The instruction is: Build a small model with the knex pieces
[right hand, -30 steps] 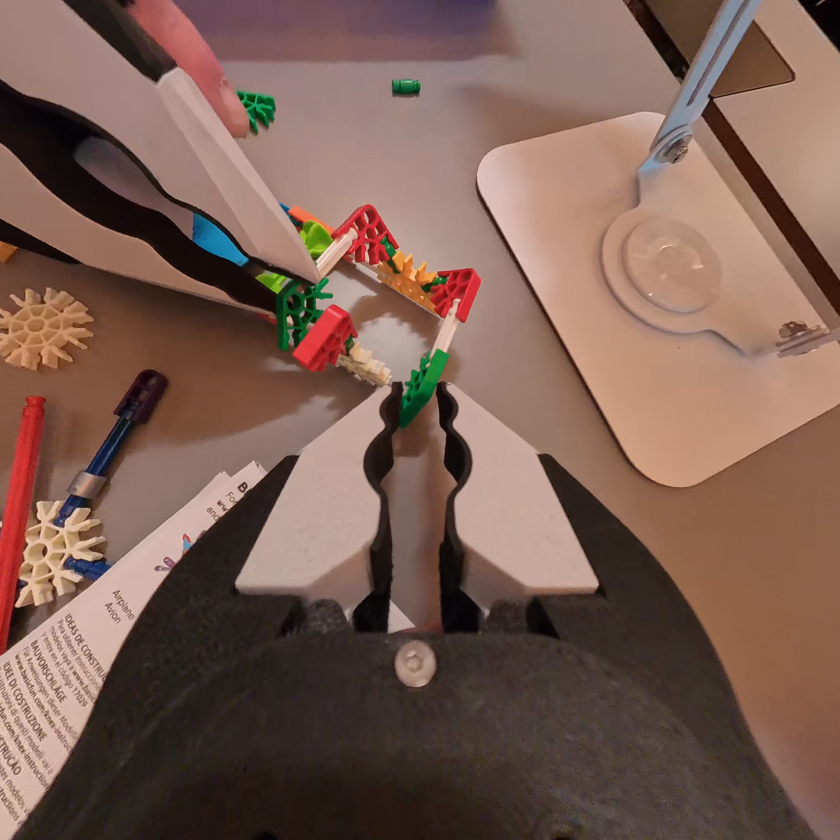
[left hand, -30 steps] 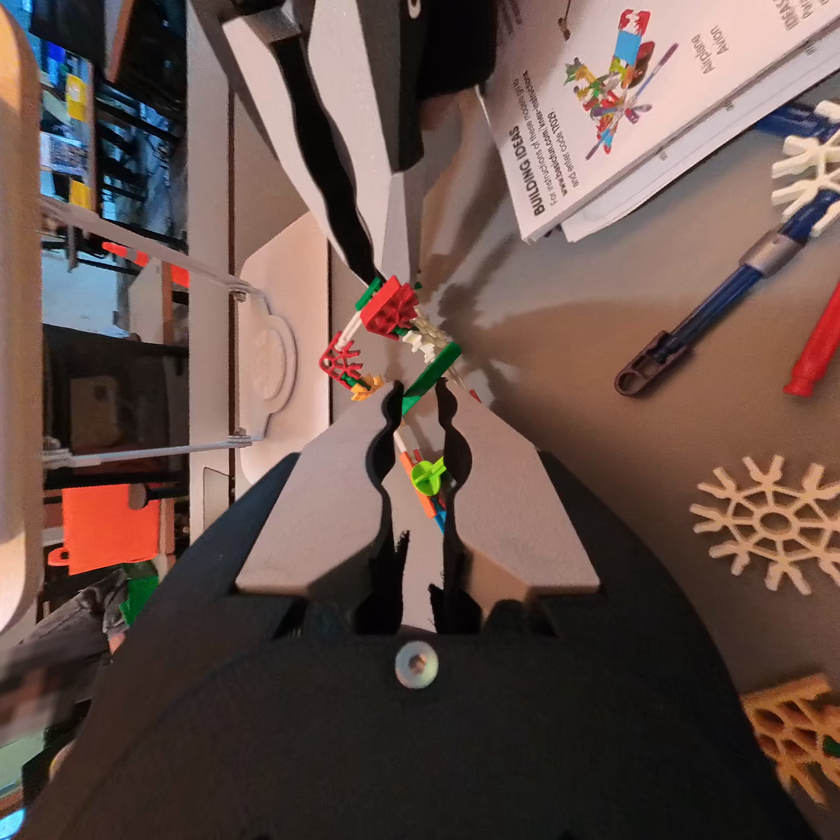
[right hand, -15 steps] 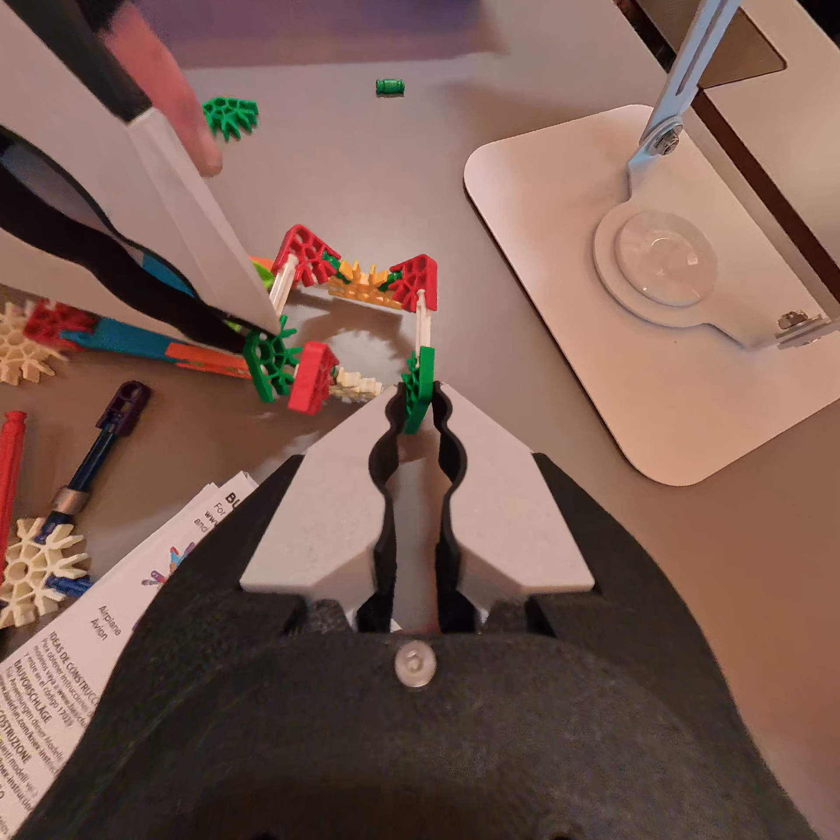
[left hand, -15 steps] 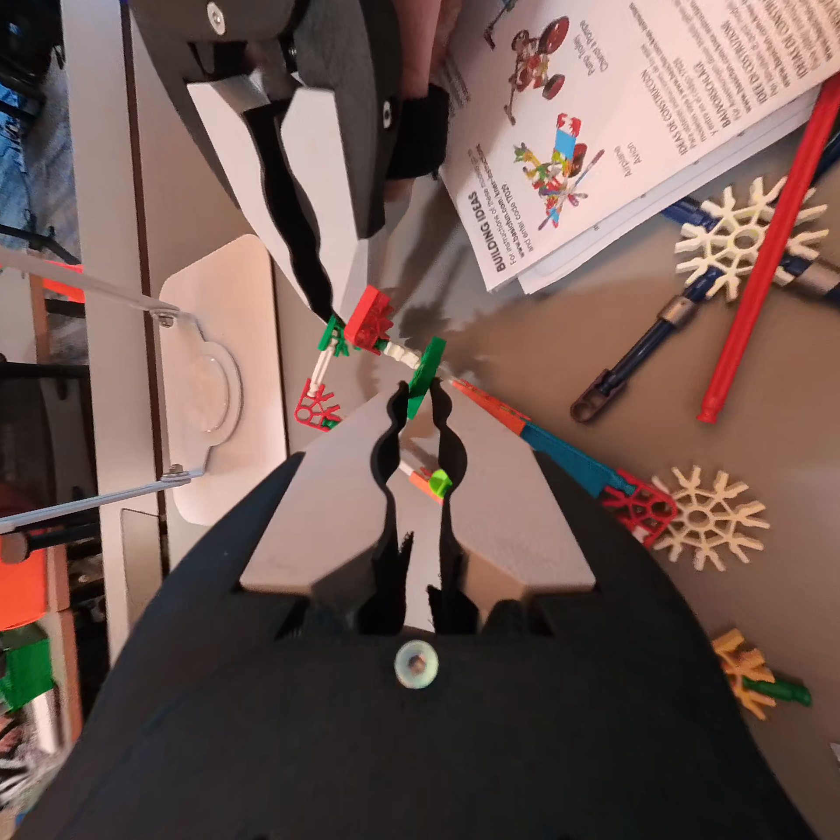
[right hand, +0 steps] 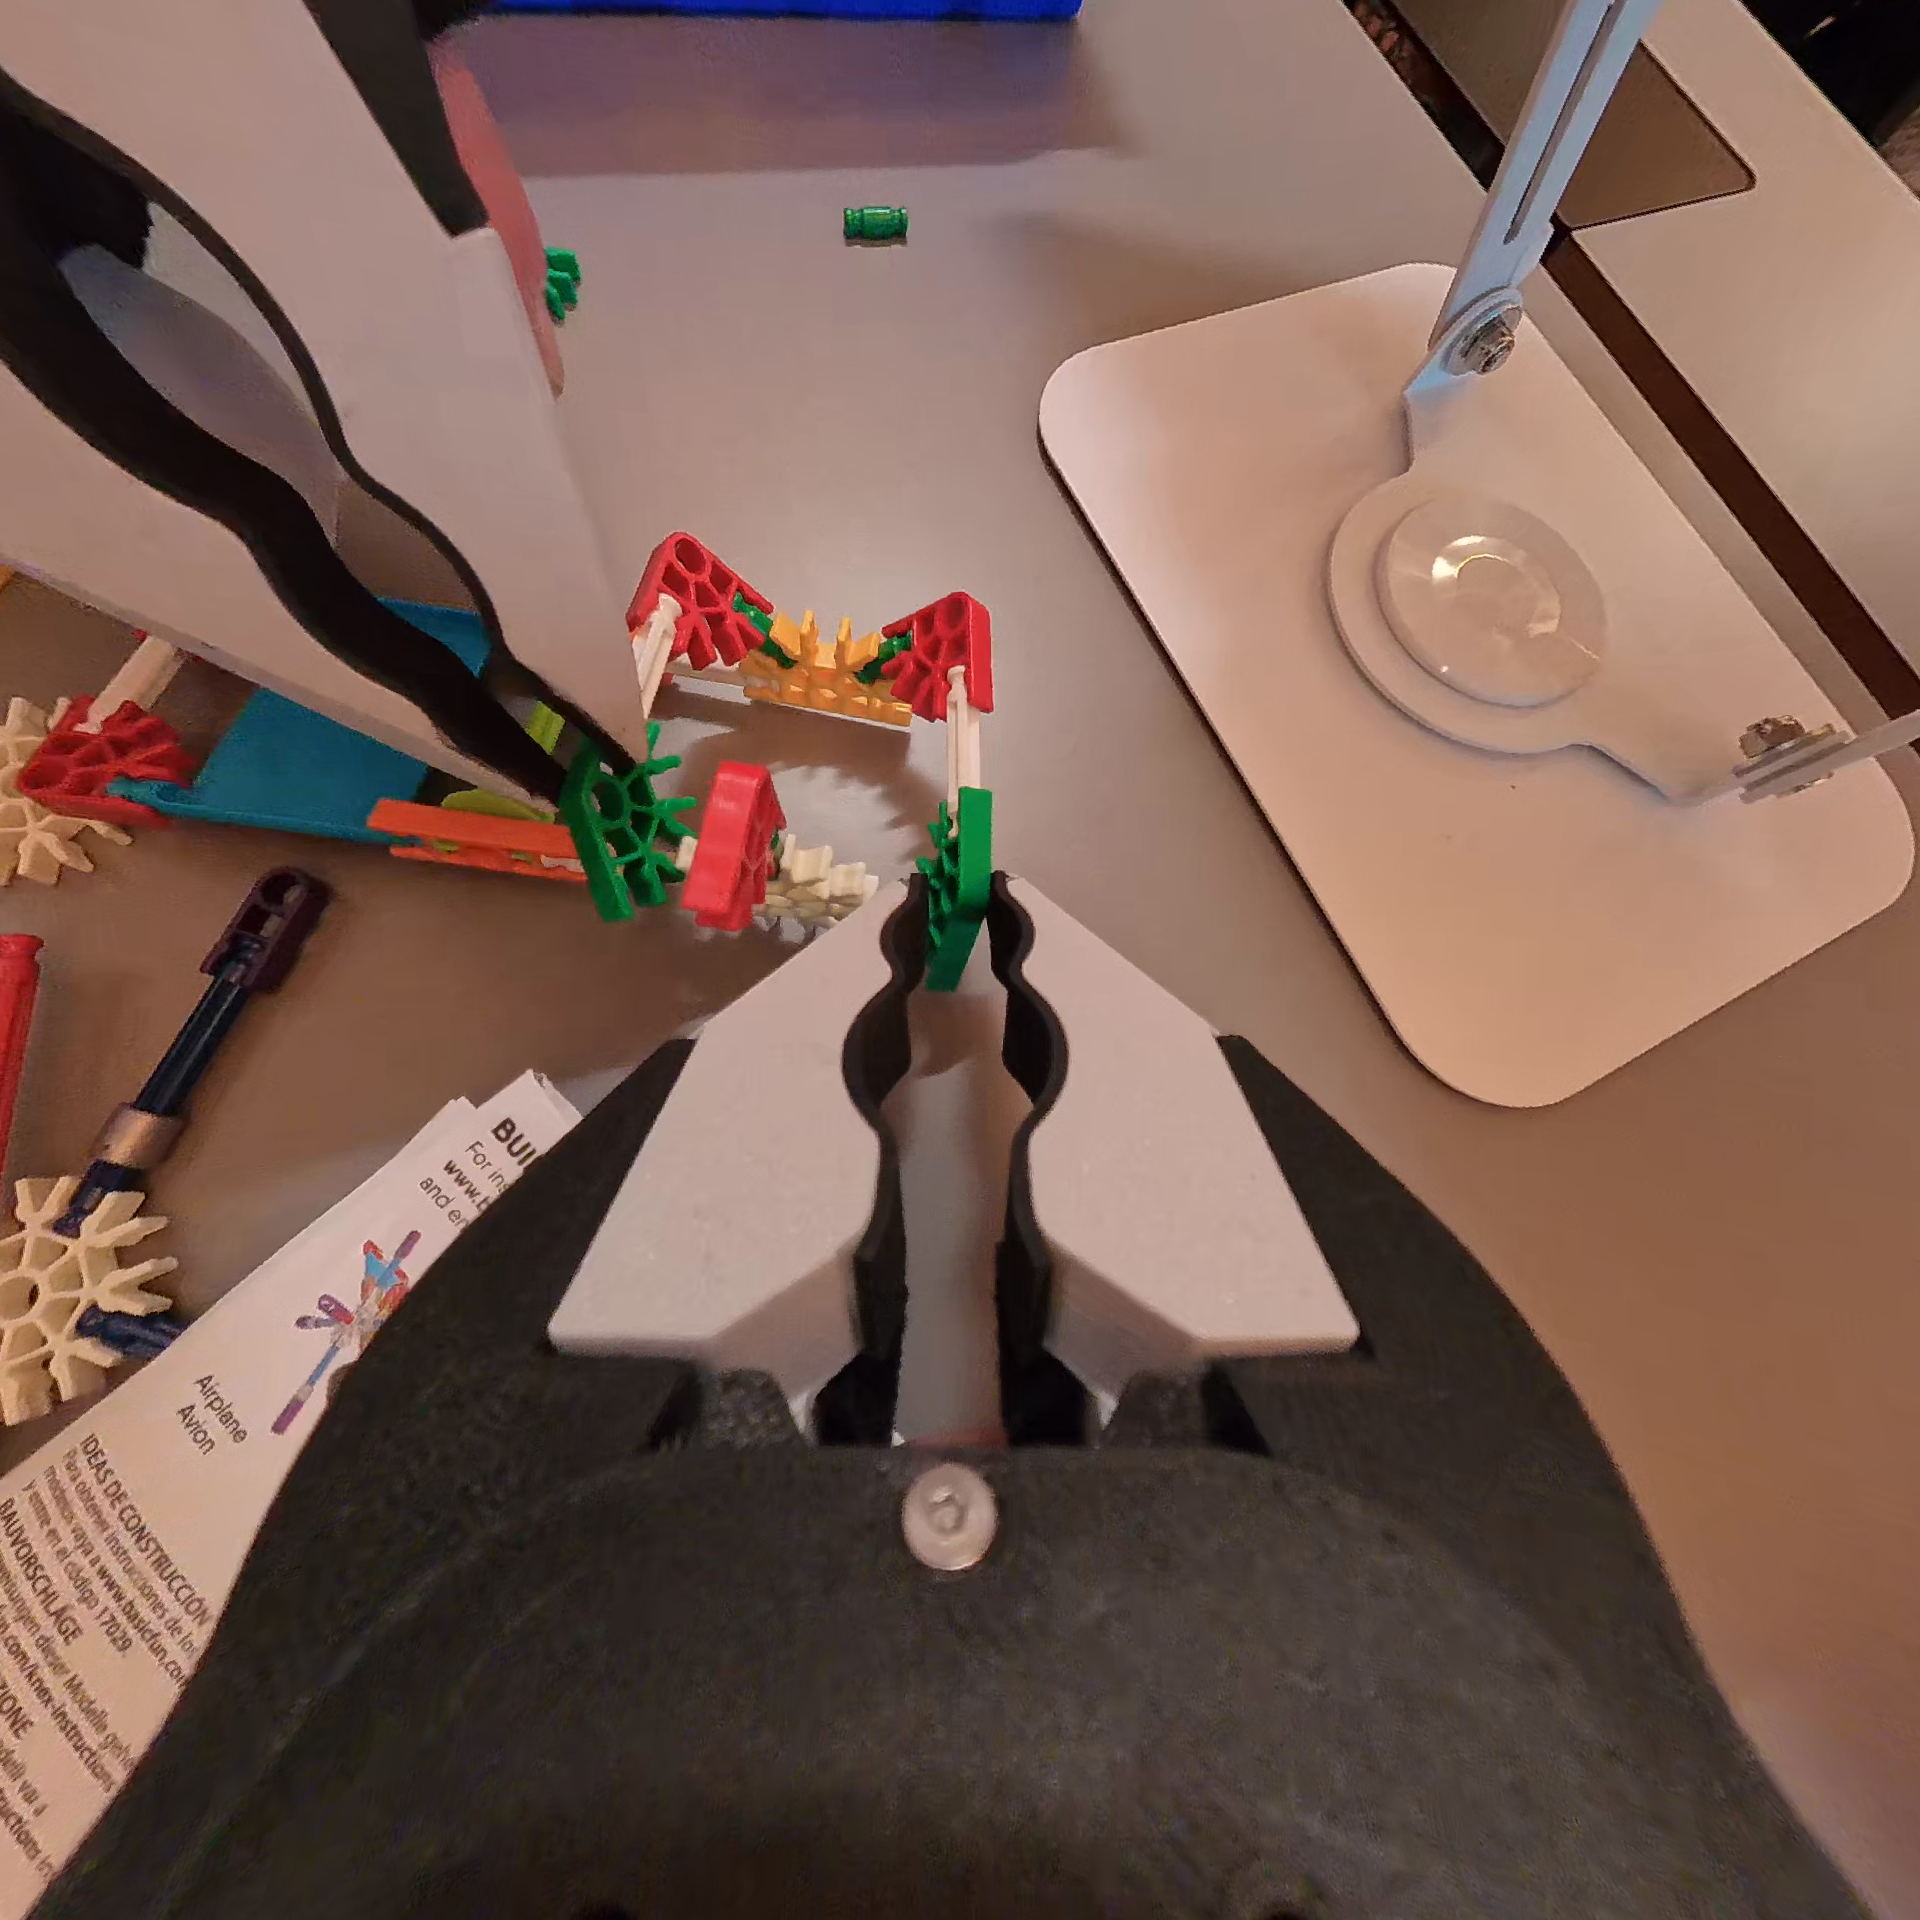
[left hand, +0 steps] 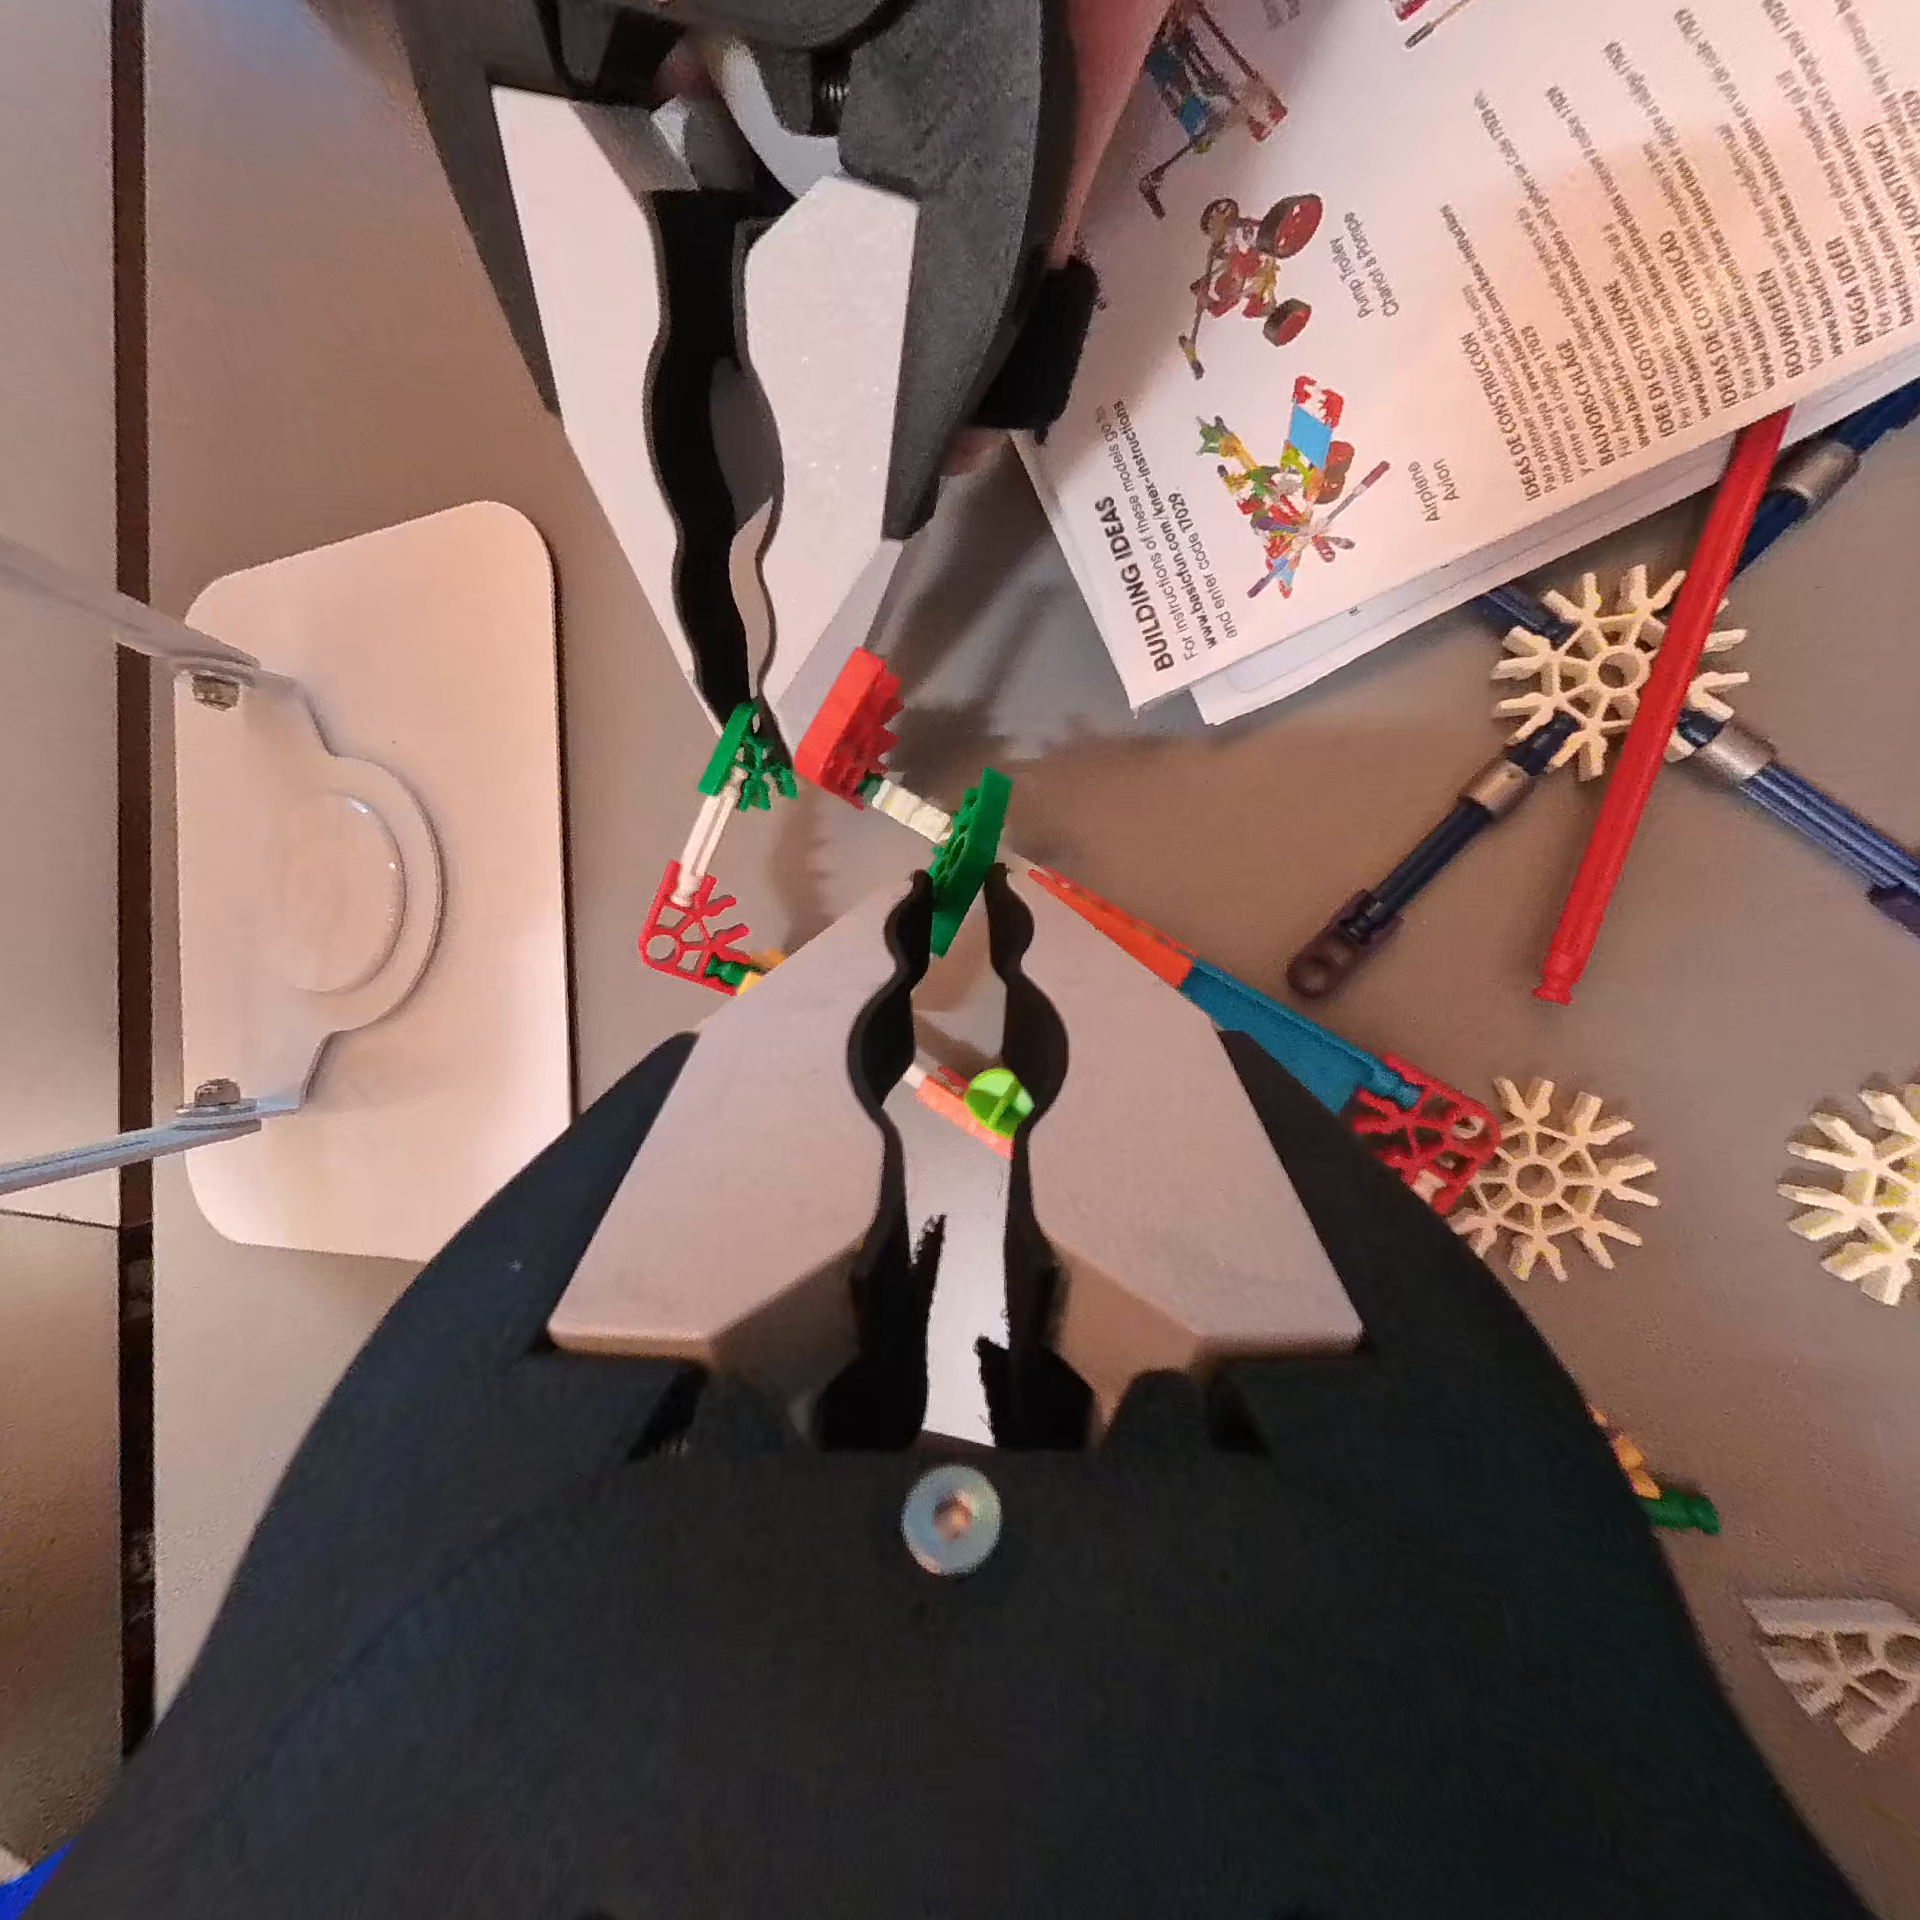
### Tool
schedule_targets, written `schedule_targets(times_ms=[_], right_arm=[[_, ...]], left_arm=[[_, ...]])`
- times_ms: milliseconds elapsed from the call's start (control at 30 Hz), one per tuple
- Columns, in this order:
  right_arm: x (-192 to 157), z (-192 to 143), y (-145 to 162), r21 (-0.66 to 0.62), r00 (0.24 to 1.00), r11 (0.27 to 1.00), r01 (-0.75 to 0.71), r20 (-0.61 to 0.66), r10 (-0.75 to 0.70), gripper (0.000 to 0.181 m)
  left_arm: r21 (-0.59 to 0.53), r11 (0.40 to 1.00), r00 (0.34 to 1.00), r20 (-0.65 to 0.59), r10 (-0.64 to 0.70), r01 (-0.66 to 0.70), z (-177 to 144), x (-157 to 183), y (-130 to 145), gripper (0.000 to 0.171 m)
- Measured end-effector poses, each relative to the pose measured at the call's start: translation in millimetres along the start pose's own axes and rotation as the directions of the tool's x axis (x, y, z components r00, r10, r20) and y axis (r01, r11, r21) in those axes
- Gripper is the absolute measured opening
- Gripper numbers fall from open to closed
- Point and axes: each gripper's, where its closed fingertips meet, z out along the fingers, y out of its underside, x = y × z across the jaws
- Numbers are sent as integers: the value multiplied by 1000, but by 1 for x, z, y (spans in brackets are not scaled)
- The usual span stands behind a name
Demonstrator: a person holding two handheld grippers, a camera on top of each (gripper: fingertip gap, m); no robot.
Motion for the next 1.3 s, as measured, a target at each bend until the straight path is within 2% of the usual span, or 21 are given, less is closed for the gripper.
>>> schedule_targets(times_ms=[233,900,1300], right_arm=[[2,0,1,0,1000,1000,-2,-3,2,9],[4,-1,0,6,1000,1000,-8,-3,8,9],[7,-5,-5,39,997,996,-76,21,75,7]], left_arm=[[23,999,999,46,28,-29,3,-3,0,14],[-10,989,976,162,146,-147,9,-6,2,9],[7,976,902,382,200,-219,4,-13,0,8]])
